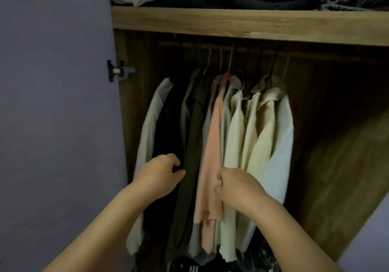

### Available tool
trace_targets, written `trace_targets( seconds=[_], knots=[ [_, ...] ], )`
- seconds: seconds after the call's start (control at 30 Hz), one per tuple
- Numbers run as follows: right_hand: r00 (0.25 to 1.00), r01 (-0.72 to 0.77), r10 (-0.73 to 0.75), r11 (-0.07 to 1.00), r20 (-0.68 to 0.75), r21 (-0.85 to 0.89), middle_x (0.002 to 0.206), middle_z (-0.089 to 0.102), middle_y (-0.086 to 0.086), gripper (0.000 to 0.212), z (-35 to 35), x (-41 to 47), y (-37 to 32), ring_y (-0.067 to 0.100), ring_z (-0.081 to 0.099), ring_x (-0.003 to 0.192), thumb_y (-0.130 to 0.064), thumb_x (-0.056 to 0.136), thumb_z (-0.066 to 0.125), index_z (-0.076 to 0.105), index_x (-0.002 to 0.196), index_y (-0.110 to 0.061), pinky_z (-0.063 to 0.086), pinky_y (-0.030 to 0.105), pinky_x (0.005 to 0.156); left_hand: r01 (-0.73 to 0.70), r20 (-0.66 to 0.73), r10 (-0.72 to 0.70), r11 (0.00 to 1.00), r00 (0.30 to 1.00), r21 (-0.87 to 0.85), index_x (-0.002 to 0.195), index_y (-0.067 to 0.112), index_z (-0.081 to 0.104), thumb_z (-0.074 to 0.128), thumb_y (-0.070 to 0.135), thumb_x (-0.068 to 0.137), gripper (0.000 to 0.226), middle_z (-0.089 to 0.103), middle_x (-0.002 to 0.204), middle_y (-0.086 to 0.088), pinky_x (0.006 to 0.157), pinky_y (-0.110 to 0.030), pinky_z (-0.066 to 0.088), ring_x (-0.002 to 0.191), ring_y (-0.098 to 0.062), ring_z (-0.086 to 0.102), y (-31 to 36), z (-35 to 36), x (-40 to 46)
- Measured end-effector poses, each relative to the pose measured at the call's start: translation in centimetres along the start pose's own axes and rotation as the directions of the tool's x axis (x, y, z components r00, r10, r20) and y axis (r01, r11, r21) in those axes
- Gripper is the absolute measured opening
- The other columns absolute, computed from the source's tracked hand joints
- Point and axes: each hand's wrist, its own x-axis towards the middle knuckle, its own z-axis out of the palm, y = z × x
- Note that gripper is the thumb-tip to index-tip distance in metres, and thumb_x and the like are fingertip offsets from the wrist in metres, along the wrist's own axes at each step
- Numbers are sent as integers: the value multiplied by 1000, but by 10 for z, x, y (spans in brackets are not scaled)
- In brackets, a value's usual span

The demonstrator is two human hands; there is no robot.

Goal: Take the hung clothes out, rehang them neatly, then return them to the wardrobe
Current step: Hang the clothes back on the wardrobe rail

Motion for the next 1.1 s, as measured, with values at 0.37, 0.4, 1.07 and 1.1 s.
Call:
trace_targets(
  seconds=[0.37,0.4,1.07,1.1],
  knots=[
    [880,441,-428,897,205,-23,119,56,5,30,40,-58,-116,21,57,102,-28,97,45,50,124,-16,51,37,89,396,-96,-384,890,918,226,123,18,53,53,41,90,40,58,124,-3,93,-32,44,114,-23,54,-82,-61,-150],
    [862,474,-458,880,215,-23,118,56,4,28,45,-64,-129,21,57,102,-28,97,45,52,121,-16,51,37,90,425,-115,-409,875,905,232,122,18,53,53,41,90,40,58,125,-3,94,-32,43,114,-23,54,-89,-68,-167],
    [320,937,-872,349,371,11,131,52,4,37,170,-294,-435,21,50,118,-34,92,48,50,126,-19,40,27,89,894,-259,-856,430,447,124,121,20,54,50,44,89,41,59,122,1,86,-26,40,110,-20,55,-249,-195,-554],
    [298,944,-878,330,374,24,131,52,4,38,177,-307,-449,21,49,119,-34,92,49,49,127,-19,40,27,91,904,-261,-866,405,427,136,119,17,55,50,43,89,40,59,122,-2,88,-27,40,111,-21,55,-256,-201,-573]
  ],
)
